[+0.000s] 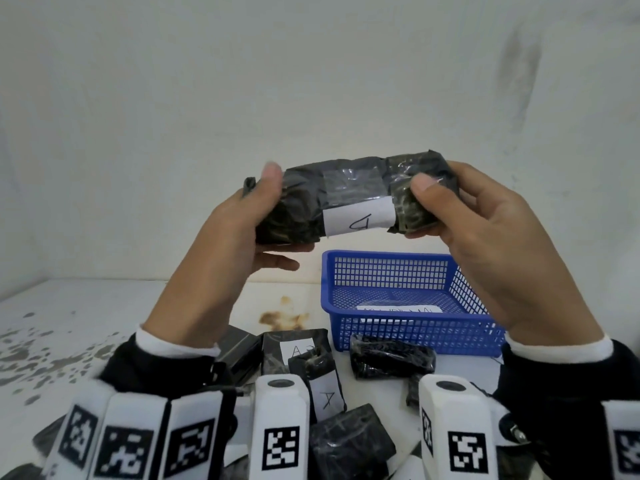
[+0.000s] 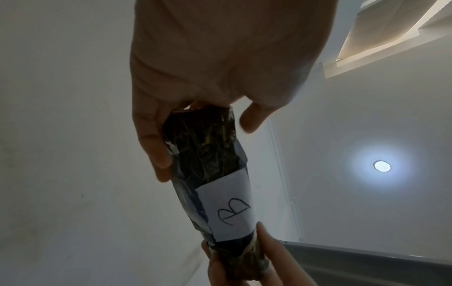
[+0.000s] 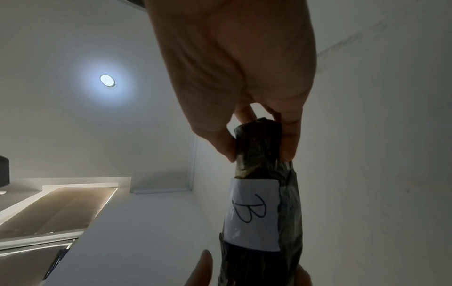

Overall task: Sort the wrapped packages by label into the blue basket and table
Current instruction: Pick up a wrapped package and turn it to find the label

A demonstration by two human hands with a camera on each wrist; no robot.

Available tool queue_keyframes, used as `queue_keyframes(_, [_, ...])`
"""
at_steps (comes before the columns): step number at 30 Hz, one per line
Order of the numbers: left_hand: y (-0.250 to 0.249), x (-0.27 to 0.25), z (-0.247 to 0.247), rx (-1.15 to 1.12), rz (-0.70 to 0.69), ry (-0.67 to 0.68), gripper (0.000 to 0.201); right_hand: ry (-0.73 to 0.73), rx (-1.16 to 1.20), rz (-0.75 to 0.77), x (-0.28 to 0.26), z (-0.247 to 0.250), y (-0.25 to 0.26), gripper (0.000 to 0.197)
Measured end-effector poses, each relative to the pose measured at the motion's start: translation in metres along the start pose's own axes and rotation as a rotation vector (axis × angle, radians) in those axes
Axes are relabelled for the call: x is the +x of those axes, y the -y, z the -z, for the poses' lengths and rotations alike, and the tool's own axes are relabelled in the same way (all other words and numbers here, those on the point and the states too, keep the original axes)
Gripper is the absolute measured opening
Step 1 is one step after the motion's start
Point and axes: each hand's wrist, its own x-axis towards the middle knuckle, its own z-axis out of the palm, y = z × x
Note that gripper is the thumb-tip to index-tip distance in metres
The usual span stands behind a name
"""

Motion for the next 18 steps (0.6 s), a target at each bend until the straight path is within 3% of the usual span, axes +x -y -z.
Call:
queue_keyframes(6, [0.0026,0.0028,-0.0004,-0.077,-0.023,-0.056,0.021,-0.017,-0.014,-0.011,-0.0026,-0.0043,0.0039,0.033])
queue_keyframes(10, [0.0034,0.0024,-0.0031,-0.096,-0.013,-0.067,0.022,-0.039,-0.061,-0.014,-0.003,-0.006,0.0036,0.02])
queue_keyframes(14, [0.0049,0.0002,-0.004,0.041,-0.038,-0.007,0.056,-0.022,-0.087,-0.012,-0.0053,-0.0073,0.0063,0.025])
queue_keyframes(16, [0.0053,-0.0004,-0.0041,0.094,-0.05,-0.025,0.062,-0.013,-0.101,-0.008,-0.0063,-0.0069,0.0075,0.028])
queue_keyframes(18, [0.0055,-0.0005,-0.0048,0.103,-0.048,-0.045,0.064,0.001,-0.094,-0.011,-0.0074,-0.0069,0.0087,0.045])
